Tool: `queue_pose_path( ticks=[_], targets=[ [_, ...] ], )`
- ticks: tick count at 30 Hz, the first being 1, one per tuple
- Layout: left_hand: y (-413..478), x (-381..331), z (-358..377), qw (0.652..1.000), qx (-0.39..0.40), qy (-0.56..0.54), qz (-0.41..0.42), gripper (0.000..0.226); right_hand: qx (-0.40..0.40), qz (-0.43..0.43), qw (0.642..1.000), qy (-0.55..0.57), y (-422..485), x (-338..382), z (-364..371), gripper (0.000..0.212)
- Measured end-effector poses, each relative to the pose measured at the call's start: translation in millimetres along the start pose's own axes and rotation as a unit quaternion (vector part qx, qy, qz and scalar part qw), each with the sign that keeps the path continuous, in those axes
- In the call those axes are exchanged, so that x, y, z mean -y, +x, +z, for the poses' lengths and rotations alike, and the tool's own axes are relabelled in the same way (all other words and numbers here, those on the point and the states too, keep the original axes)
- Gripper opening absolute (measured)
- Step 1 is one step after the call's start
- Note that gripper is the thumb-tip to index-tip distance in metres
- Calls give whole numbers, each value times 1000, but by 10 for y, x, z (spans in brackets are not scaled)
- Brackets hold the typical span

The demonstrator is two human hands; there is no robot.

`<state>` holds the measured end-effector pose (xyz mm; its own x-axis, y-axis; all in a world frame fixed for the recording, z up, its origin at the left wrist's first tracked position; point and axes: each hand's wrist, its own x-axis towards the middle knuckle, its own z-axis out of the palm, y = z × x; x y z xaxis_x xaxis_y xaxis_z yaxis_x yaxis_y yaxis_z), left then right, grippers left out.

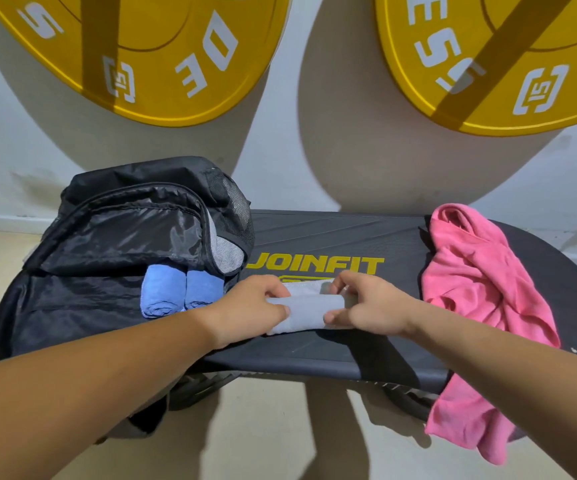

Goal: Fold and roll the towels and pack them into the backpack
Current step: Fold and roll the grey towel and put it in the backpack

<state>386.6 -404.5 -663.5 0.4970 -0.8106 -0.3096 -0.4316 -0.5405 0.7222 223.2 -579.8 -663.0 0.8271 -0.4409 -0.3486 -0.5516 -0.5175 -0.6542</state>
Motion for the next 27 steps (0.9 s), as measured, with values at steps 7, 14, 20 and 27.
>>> queue_pose_path(
  ticks=[7,14,20,27],
  targets=[
    [47,86,-60,908,-76,323,256,31,-74,96,990,68,157,50,86,24],
    [217,74,-1,938,-41,298,172,39,-183,33,981,-53,247,-12,93,35],
    [351,34,-62,974,-5,209,86,28,-175,-171,928,-281,152,-100,24,61],
    [341,-77,-50,989,-15,141,43,34,-191,88,970,-121,121,-2,37,84]
  ],
)
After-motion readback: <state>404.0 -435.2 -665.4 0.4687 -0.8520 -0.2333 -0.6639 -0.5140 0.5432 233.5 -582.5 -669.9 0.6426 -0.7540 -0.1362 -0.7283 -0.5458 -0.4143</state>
